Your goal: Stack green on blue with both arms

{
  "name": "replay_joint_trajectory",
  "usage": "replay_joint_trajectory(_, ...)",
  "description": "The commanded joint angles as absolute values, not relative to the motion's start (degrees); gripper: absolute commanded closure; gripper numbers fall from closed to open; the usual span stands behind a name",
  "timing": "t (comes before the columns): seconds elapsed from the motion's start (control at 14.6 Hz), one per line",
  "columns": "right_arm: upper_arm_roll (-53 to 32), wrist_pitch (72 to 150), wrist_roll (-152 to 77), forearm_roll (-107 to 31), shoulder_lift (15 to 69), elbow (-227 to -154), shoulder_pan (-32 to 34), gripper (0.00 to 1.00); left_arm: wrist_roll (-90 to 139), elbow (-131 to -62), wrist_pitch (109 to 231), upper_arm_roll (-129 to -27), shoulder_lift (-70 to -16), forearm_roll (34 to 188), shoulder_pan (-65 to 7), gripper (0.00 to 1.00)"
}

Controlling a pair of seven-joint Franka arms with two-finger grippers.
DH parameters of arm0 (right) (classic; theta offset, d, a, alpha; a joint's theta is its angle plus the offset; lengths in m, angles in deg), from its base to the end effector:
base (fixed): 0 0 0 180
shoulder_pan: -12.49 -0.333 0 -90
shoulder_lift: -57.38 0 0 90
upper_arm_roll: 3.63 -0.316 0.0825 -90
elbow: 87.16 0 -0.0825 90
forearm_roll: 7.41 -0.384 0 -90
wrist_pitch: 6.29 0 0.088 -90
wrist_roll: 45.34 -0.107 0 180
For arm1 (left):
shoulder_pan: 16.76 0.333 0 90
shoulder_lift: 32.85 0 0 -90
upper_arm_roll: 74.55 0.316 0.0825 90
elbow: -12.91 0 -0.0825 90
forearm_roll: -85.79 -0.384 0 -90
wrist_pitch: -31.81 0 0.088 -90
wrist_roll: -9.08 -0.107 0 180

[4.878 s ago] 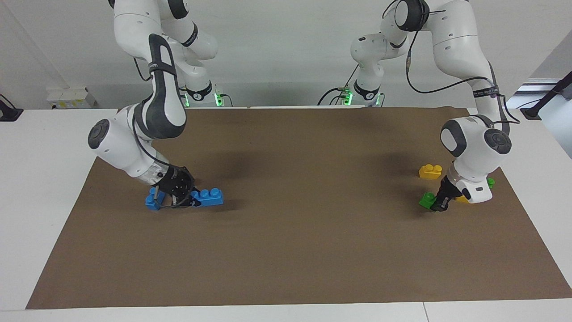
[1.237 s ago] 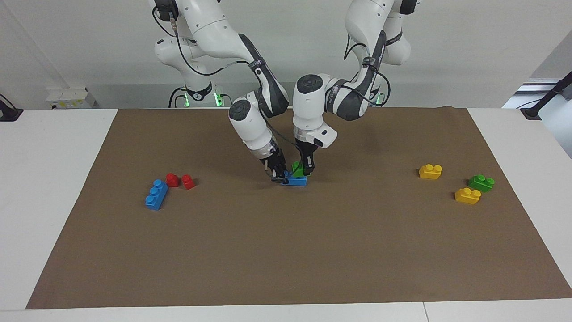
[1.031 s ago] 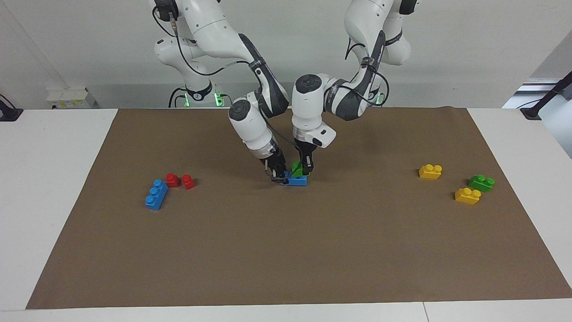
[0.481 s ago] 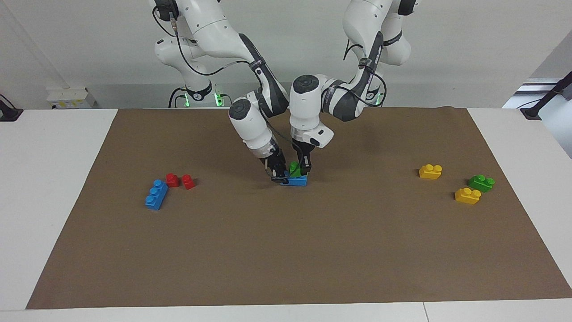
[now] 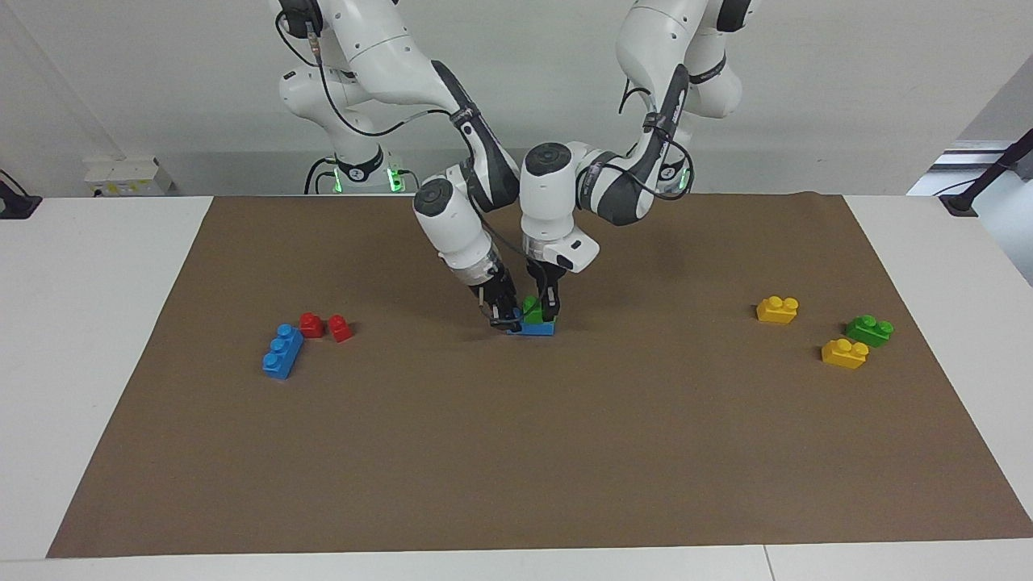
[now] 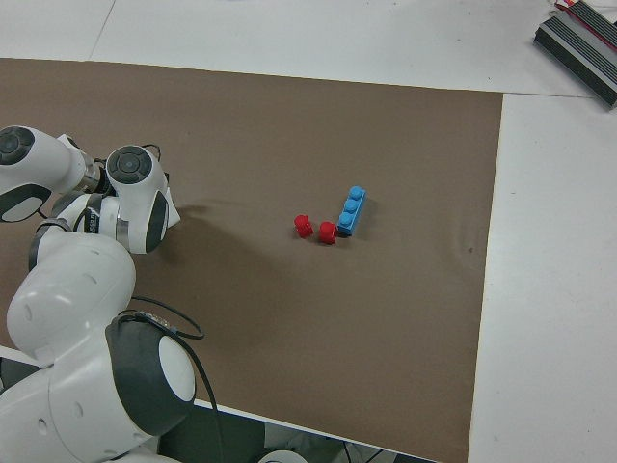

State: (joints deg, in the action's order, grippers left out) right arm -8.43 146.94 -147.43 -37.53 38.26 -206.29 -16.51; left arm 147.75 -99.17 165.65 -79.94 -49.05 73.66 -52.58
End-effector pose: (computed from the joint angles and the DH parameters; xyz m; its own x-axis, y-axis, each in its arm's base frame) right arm 0.5149 0.3244 0.2899 -0.0480 -0.9216 -0.3851 -0.9922 0.0885 -0.0881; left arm 0.4689 -0.4027 0.3433 0.0020 0.9997 0.0247 0.9865 -0.0061 0.1639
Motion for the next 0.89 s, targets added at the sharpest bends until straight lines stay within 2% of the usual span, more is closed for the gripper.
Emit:
replay_joint_trajectory(0.0,-8.29,149.02,-147.2,-38.61,38.57,-208.62,-16.43,0.94,149.27,-99.94,168.22,-79.12,-51.22,72.78,-53.06,1.0)
replay_joint_trajectory(0.07,-8.29,149.02,-147.2,-38.61,38.57,-208.62,-16.43,0.9,149.1,-99.86,168.04,-79.03,-51.22,72.7,-53.06,1.0)
replay_joint_trajectory(0.14,-8.29,149.02,-147.2,-38.61,38.57,-208.54,-16.34,0.77,147.88,-99.77,167.69,-79.12,-51.22,72.43,-53.06,0.7)
replay_joint_trajectory(0.21,-8.29,148.93,-147.29,-38.7,38.57,-208.62,-16.25,0.6,147.43,-99.77,167.6,-79.12,-51.05,72.43,-53.06,0.01)
replay_joint_trajectory(0.27,-8.29,148.93,-147.29,-38.7,38.57,-208.62,-16.17,0.5,147.34,-99.77,167.52,-79.12,-50.7,72.43,-53.06,0.0)
replay_joint_trajectory(0.55,-8.29,148.93,-147.29,-42.03,38.57,-208.36,-16.08,0.19,146.29,-99.86,165.76,-79.2,-48.33,72.43,-52.28,0.0)
replay_joint_trajectory(0.82,-8.29,148.14,-146.68,-42.21,38.57,-208.1,-14.86,0.09,142.69,-99.86,161.02,-79.38,-44.46,72.52,-50.26,0.0)
